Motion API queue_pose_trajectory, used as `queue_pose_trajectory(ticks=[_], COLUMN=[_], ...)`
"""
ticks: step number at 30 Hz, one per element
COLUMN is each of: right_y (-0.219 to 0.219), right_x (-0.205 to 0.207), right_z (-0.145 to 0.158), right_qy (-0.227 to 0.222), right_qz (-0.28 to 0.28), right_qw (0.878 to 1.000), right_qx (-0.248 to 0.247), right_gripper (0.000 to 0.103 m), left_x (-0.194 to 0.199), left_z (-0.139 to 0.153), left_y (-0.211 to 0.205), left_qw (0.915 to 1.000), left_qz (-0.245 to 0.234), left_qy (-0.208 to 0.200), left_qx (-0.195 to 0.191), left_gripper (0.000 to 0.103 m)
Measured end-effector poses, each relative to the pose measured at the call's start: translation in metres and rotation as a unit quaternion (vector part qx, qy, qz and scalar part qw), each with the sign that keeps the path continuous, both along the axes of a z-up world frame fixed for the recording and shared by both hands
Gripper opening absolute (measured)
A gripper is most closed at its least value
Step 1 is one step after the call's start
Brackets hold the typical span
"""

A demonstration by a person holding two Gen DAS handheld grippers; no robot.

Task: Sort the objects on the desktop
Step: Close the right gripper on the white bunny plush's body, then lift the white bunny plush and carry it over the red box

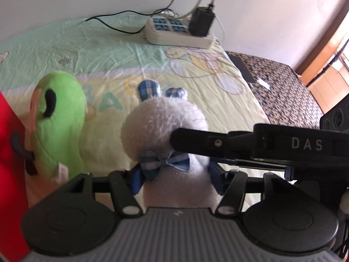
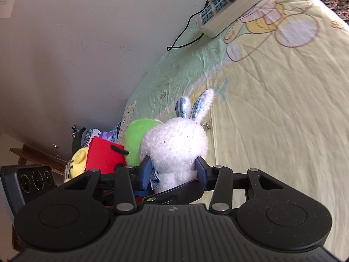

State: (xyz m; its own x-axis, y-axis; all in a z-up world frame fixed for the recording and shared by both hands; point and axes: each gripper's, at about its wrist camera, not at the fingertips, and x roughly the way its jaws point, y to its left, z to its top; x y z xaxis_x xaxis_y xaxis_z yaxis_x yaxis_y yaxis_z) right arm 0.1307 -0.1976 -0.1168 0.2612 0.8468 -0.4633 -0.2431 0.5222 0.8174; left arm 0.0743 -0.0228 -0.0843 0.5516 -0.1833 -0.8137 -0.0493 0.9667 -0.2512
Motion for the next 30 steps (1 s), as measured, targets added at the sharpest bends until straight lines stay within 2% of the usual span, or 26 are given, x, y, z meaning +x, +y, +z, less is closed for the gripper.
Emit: queue_pose_trajectory(ticks=[9,14,18,23,30], right_y=[-0.032,-0.029,-0.017,0.011,0.077], right_x=[-0.073,-0.112,-0.132,-0.158,-0.188], right_z=[0.012,0.025,0.04,0.066,0.104], right_qy=[0.003,-0.021,-0.036,-0.075,-0.135], right_qz=[-0.019,-0.01,-0.002,0.001,0.001], right_qw=[1.0,1.0,0.999,0.997,0.991], right_qx=[0.002,-0.011,-0.014,-0.014,-0.001], right_gripper=[0.046,0.046,0.046,0.046,0.046], left_x=[-0.07,-0.108,-0.134,-0.167,-0.208], left_z=[0.017,0.025,0.037,0.061,0.098], left_y=[-0.037,-0.039,-0.024,0.005,0.076], left_qw=[0.9984,0.9974,0.9971,0.9948,0.9895], left_qz=[-0.054,-0.065,-0.069,-0.077,-0.072], left_qy=[-0.01,-0.017,-0.029,-0.064,-0.122], left_qx=[0.015,0.025,0.015,0.02,0.029], left_gripper=[0.062,0.062,0.062,0.062,0.062])
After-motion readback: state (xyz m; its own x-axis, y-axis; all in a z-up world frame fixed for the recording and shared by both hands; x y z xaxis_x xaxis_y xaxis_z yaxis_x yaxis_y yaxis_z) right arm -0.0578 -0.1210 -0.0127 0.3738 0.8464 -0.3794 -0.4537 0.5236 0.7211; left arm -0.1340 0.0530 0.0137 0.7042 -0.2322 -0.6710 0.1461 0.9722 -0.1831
